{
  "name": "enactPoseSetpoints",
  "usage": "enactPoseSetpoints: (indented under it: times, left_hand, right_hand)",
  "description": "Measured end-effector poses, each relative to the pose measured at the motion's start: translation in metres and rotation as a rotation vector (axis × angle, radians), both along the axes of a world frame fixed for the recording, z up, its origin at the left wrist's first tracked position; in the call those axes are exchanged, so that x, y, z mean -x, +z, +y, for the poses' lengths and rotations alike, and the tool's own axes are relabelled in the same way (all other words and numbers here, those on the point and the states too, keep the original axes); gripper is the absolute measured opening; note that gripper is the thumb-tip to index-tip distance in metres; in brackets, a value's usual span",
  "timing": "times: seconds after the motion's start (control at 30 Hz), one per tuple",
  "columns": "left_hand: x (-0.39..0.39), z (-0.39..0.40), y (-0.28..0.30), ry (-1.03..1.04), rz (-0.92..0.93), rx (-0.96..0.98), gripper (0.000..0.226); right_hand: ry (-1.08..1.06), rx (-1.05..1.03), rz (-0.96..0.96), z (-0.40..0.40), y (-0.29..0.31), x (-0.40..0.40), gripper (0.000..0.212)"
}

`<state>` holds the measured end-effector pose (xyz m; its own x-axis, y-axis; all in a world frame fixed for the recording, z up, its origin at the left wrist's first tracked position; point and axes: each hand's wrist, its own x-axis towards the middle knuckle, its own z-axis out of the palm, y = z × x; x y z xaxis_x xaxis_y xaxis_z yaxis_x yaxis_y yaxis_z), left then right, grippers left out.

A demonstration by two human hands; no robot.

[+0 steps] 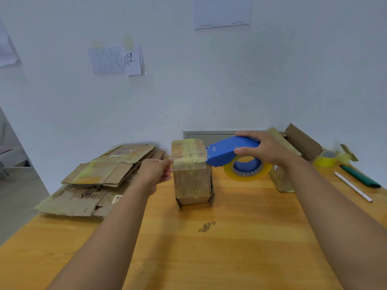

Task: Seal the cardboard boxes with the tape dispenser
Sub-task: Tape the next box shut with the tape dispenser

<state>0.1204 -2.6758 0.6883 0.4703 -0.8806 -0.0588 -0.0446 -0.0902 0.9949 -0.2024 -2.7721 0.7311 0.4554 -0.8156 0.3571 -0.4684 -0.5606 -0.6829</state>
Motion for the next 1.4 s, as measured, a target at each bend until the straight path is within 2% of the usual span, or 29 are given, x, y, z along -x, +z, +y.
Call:
enactPoseSetpoints:
  times: [0.27,0.33,0.43,0.53,0.57,0.63,0.73,0.8,0.87,1.03,1.1,1.3,1.4]
  left_hand:
    - [0.001,0.000,0.002,-0.054,-0.007,-0.151,0.032]
    - [0.000,0.001,0.003,-0.055,-0.074,-0.194,0.039]
    - [0.001,0.003,0.000,-0.026,-0.323,-0.230,0.044]
    - [0.008,0.008,-0.009,0.163,-0.608,-0.023,0.031]
    - [0.013,0.011,-0.013,0.216,-0.641,0.092,0.028]
    - [0.027,0.015,-0.022,0.208,-0.671,0.258,0.037]
    - [0.051,0.024,-0.037,0.115,-0.650,0.352,0.045]
    - [0.058,0.027,-0.045,0.101,-0.577,0.379,0.057]
    - [0.057,0.024,-0.048,0.123,-0.591,0.366,0.064]
    - [0.049,0.004,-0.040,0.132,-1.000,0.166,0.061]
    - [0.044,-0.003,-0.039,0.107,-1.095,0.122,0.055]
    - [0.022,-0.007,-0.038,0.087,-1.168,0.269,0.042]
    - [0.009,-0.007,-0.034,0.114,-1.203,0.345,0.035]
  right_hand:
    - [-0.016,-0.045,-0.040,0.004,-0.009,0.001,0.067]
    - [-0.013,-0.059,-0.048,0.004,-0.012,0.000,0.064]
    - [-0.026,-0.072,-0.067,0.004,-0.015,-0.001,0.064]
    - [-0.028,-0.076,-0.074,0.004,-0.016,-0.001,0.064]
    - [-0.028,-0.078,-0.076,0.004,-0.017,-0.002,0.064]
    - [-0.029,-0.079,-0.084,0.005,-0.017,-0.004,0.064]
    - [-0.024,-0.089,-0.096,0.006,-0.018,-0.006,0.060]
    - [-0.026,-0.099,-0.101,0.007,-0.019,-0.005,0.057]
    - [-0.028,-0.114,-0.112,0.008,-0.022,-0.003,0.054]
    - [-0.037,-0.128,-0.138,0.013,-0.025,-0.006,0.053]
    - [-0.036,-0.130,-0.149,0.015,-0.025,-0.008,0.054]
    - [-0.042,-0.114,-0.153,0.024,-0.018,-0.015,0.051]
    - [-0.033,-0.103,-0.147,0.028,-0.016,-0.026,0.058]
